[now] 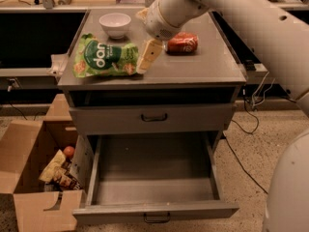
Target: Place green rice chip bag into middle drawer
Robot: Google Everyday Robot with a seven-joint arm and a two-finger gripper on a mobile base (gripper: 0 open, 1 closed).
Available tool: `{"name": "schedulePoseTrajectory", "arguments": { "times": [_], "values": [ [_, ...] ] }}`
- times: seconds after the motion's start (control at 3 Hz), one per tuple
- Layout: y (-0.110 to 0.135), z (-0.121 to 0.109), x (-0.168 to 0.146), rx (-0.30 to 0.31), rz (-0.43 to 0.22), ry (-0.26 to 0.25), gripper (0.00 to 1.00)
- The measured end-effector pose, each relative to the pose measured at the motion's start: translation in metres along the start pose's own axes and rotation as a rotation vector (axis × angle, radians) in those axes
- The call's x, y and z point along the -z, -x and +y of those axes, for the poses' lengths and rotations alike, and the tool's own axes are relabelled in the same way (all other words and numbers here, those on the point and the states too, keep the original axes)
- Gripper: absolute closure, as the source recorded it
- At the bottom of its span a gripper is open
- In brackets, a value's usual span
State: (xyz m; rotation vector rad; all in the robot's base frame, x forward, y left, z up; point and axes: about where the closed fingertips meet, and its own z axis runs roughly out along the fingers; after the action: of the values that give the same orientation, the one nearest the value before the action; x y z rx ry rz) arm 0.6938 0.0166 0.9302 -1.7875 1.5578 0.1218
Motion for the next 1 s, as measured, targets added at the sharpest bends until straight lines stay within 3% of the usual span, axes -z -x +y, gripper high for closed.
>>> {"name": "schedulePoseTrajectory", "arguments": {
  "times": [0.67, 1.0],
  "values": [
    [0.007, -0.006, -0.052, -0.046, -0.047, 0.066, 0.0],
    [0.019, -0.001, -0.083, -0.048, -0.085, 0.122, 0.19]
  ]
}}
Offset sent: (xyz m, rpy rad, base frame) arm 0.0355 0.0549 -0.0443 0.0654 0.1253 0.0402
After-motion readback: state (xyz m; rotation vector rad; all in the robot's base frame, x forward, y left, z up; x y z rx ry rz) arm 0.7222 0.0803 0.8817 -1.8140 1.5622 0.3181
